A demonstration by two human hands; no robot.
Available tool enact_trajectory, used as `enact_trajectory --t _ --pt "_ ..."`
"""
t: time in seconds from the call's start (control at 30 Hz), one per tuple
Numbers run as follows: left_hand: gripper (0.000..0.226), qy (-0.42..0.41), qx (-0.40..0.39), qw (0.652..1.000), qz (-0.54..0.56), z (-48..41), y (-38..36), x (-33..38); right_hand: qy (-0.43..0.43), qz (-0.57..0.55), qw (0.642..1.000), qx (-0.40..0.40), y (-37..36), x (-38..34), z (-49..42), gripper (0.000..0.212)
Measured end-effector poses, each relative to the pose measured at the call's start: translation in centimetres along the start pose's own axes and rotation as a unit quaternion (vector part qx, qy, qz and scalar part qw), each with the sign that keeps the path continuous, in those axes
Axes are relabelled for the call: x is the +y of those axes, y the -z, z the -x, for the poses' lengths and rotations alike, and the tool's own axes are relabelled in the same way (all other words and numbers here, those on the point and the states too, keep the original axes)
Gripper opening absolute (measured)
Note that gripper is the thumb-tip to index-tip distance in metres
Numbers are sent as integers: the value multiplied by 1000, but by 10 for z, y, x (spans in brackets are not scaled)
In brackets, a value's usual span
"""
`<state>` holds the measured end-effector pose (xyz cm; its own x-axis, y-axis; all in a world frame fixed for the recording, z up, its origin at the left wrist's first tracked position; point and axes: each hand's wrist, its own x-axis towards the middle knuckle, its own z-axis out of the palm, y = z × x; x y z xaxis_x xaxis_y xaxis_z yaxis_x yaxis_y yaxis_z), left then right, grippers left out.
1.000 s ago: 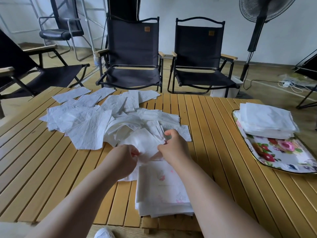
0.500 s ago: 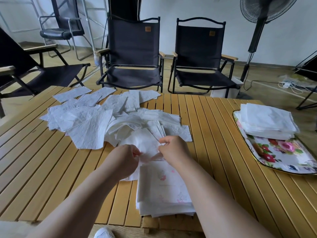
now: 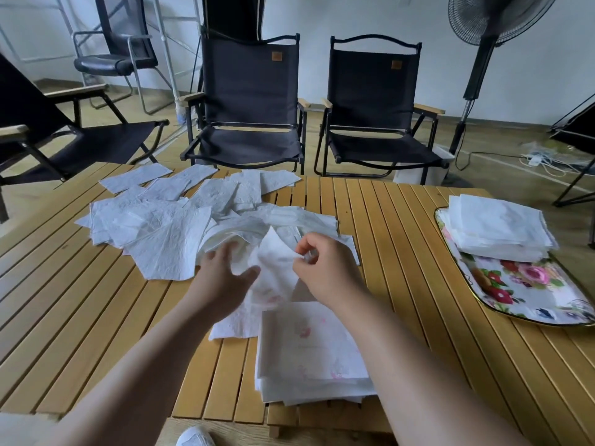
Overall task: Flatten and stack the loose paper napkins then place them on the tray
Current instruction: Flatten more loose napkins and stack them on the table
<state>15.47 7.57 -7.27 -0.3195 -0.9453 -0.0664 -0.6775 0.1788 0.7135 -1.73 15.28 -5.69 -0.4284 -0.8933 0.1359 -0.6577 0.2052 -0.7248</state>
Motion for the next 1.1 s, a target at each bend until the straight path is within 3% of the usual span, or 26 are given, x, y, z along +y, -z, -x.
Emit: enact_trajectory --t 0.1,0.17,0.3,0.4,0.53,0.6,0.67,0.8,0.93,1.1 --pt "82 8 -7 985 171 5 12 8 68 -71 995 -11 23 -10 10 10" --pt "70 5 -73 962 264 11 18 14 61 -130 989 -25 38 -11 17 9" --pt "42 -11 -224 929 296 22 22 21 -33 -236 969 -62 66 0 28 6" --pt "24 -7 -274 929 248 29 16 25 -139 -206 958 -140 80 22 36 13" --pt "22 0 -334 941 49 39 2 25 -173 -9 957 -232 79 40 50 11" --pt "27 3 -316 949 -13 39 0 24 -175 74 957 -221 73 39 51 16" --pt "33 6 -256 966 -47 35 4 20 -170 121 965 -161 68 34 50 19" --pt "30 11 -158 983 -89 26 19 14 -98 72 992 -37 52 27 38 13" --pt "27 21 -136 987 -76 24 43 9 -43 37 998 -32 18 17 24 23" --pt "18 22 -98 993 -58 33 75 -10 -11 101 993 -57 -25 3 3 38"
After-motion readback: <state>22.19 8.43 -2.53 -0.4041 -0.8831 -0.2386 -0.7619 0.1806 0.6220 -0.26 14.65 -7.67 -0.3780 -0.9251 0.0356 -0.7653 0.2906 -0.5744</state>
